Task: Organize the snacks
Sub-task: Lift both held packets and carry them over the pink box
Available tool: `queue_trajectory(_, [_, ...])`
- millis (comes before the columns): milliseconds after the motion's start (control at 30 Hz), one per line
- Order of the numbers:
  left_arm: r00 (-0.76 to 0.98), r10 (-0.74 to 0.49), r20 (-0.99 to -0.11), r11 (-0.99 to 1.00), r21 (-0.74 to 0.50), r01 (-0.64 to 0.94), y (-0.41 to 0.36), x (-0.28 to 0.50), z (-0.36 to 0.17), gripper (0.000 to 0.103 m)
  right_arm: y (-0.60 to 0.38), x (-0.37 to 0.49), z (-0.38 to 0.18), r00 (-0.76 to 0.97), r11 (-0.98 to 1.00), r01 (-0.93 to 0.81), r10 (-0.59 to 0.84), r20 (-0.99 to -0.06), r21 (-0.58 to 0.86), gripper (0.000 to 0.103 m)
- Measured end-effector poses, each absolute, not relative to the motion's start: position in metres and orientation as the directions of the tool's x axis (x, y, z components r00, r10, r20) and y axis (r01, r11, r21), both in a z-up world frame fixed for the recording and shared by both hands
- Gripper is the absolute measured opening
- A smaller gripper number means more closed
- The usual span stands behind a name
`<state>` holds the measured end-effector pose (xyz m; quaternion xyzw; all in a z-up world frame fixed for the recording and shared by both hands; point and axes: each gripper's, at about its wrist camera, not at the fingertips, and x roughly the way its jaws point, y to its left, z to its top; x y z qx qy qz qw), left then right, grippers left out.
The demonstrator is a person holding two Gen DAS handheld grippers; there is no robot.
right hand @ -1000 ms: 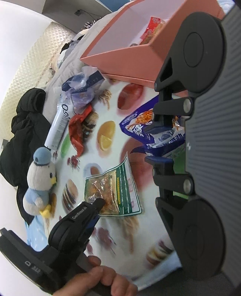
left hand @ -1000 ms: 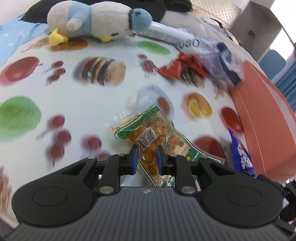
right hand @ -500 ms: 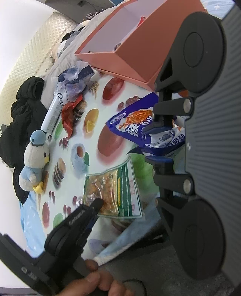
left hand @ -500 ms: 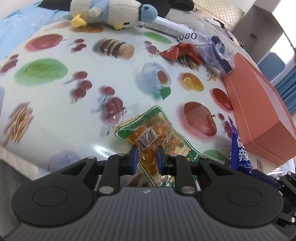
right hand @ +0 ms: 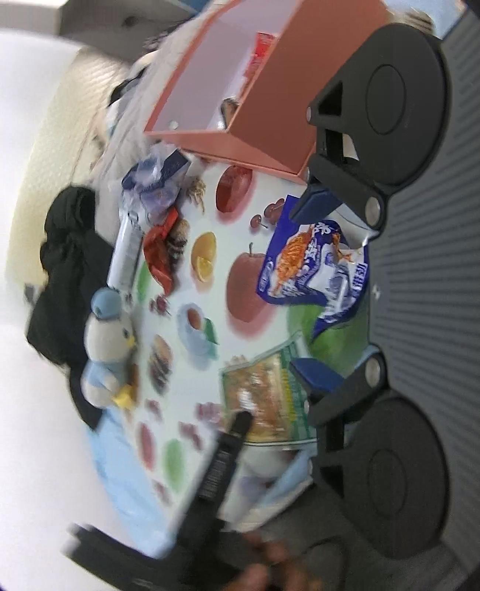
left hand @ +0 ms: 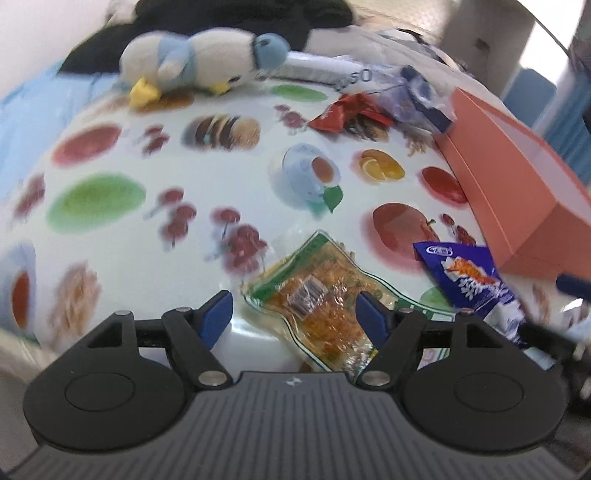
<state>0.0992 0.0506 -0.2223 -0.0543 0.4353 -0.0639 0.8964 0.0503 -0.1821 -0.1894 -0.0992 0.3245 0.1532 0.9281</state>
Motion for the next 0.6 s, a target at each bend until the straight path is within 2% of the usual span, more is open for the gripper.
queue_trajectory(233, [0.600,-0.198,-0.775,0.964,-0.043,0.263,0.037,0.117,-0.218,0.078,-0.202,0.073,-0.198,0.726,0.983,-0.170,0.175,-0.665,0.072,0.081])
queue_trajectory(400, [0.557,-0.235,-0.797,0.932,-0.021,0.362,0.029,0.130,-0.228,0.077,-0.211,0.083,-0.213,0.679,0.982,-0.098,0.184,-0.710,0.161,0.081])
queue_trajectory(500, [0.530,-0.218,-0.820,0.918,0.012,0.395,0.024,0.133,-0.238,0.077,-0.212,0.085,-0.218,0.666,0.983,-0.075,0.177,-0.725,0.170,0.080])
queue_trajectory(600, [0.519,-0.231,-0.823,0.911,0.004,0.412,0.024,0.135,-0.242,0.077,-0.212,0.086,-0.222,0.660,0.981,-0.074,0.182,-0.729,0.178,0.075])
